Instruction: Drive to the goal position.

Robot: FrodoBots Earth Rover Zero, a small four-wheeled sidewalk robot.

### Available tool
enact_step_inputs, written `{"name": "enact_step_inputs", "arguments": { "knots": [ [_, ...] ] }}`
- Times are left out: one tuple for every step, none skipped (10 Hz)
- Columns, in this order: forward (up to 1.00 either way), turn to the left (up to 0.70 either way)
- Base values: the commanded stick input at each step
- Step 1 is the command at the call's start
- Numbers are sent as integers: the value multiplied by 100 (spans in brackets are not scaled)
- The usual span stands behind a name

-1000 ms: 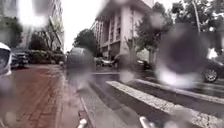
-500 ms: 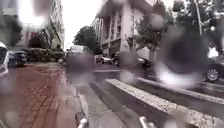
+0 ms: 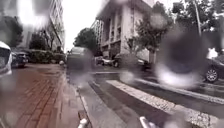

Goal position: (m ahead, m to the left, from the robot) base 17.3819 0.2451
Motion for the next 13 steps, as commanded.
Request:
{"name": "enact_step_inputs", "arguments": {
  "knots": [
    [0,0],
    [0,0],
    [0,3],
    [0,10],
    [5,16],
    [19,32],
    [20,57],
    [20,80],
    [20,80],
    [20,80],
    [20,80],
    [20,80],
    [20,80]
  ]
}}
